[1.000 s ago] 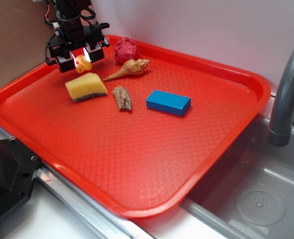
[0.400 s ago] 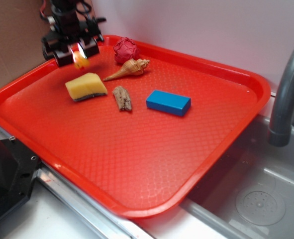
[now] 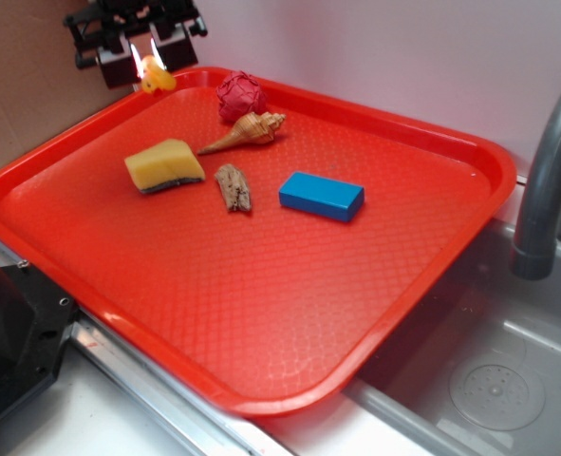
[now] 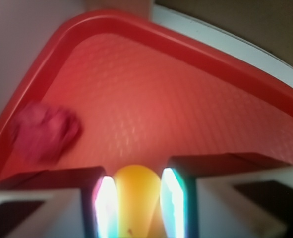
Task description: Grab the yellow duck.
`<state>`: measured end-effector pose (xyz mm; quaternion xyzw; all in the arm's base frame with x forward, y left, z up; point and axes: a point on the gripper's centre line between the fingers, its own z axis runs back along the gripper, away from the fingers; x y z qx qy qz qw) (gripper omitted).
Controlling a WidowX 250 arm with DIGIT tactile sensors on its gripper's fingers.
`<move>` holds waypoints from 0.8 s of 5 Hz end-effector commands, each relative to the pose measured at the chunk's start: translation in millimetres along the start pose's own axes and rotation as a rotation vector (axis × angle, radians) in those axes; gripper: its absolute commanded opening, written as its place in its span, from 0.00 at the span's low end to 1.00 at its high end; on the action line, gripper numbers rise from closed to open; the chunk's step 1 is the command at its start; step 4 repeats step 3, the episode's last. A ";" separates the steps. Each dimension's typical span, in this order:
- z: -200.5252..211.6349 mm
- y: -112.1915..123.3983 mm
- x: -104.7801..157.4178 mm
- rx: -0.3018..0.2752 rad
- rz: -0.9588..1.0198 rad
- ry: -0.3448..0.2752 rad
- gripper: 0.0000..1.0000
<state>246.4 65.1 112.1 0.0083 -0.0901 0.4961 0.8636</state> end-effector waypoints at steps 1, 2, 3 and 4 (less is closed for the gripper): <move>87.0 -6.1 -66.6 -0.161 -0.423 0.149 0.00; 101.9 3.9 -81.7 -0.192 -0.506 0.157 0.00; 108.3 8.6 -87.0 -0.219 -0.582 0.160 0.00; 108.3 8.6 -87.0 -0.219 -0.582 0.160 0.00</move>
